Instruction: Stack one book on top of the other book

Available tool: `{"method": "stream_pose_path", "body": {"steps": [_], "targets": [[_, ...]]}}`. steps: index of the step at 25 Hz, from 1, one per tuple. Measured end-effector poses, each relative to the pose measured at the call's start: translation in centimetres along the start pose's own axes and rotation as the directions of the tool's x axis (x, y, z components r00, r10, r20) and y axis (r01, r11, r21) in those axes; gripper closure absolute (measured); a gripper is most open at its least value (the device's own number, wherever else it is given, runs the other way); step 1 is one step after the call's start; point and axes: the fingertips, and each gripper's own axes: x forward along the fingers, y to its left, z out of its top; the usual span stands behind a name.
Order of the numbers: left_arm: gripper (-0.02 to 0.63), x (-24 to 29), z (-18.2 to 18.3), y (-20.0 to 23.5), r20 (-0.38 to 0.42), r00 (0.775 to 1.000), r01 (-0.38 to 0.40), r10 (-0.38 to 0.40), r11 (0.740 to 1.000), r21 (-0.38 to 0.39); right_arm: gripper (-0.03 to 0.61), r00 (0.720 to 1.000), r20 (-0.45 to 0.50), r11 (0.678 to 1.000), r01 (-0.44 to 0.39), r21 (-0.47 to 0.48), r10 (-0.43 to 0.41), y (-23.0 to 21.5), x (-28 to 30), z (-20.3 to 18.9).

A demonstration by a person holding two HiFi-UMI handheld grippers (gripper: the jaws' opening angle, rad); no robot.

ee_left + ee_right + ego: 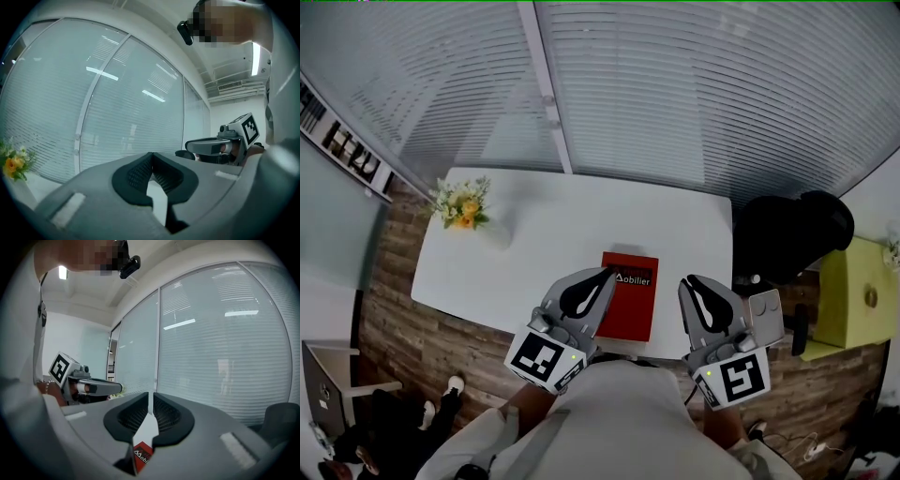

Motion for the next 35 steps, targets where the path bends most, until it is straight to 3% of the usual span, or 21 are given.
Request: {"method": "stream_pose_path", "body": {"steps": [35], "targets": [[0.611,-1.1,0.9,-1.2,0.021,1.000,0.013,-0.012,1.000,-0.006,0.555,0.999,0.029,1.000,0.017,-0.020,-0.016,0.5,-1.7,1.2]]}}
